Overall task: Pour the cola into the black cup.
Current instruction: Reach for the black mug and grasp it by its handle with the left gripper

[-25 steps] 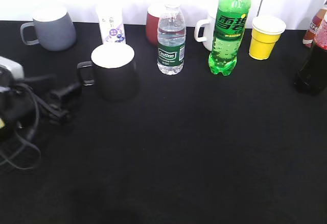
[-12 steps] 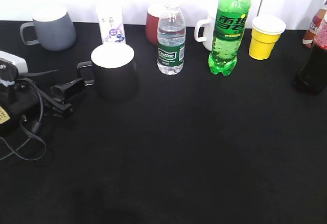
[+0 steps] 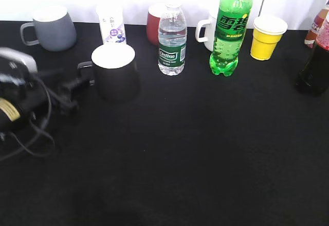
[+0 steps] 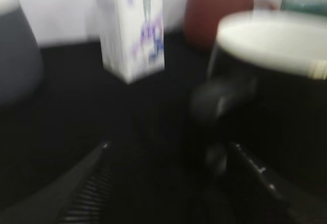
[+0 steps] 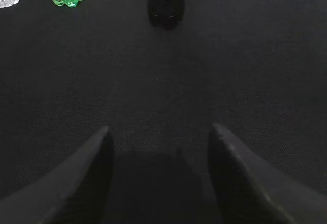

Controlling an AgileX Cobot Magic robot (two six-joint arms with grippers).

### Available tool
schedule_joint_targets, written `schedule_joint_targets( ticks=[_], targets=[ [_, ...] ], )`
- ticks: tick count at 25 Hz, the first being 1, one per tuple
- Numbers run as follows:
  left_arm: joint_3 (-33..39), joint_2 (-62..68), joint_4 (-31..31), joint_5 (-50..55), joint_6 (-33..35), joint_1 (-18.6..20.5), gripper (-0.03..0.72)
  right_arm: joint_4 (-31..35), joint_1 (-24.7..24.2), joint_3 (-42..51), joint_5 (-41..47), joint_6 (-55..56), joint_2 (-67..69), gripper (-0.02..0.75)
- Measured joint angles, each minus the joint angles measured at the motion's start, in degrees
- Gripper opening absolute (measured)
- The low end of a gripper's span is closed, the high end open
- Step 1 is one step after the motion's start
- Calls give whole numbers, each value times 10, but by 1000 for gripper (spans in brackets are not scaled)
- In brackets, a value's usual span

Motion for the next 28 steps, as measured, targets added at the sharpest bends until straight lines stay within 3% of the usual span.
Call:
schedule_joint_targets(
  ticks=[11, 28],
  targets=[
    [-1, 7, 1, 2, -7, 0, 490, 0, 0, 0, 0, 0, 0, 447],
    [-87, 24, 6, 10, -30, 0, 460, 0, 0, 0, 0, 0, 0, 447]
  ],
)
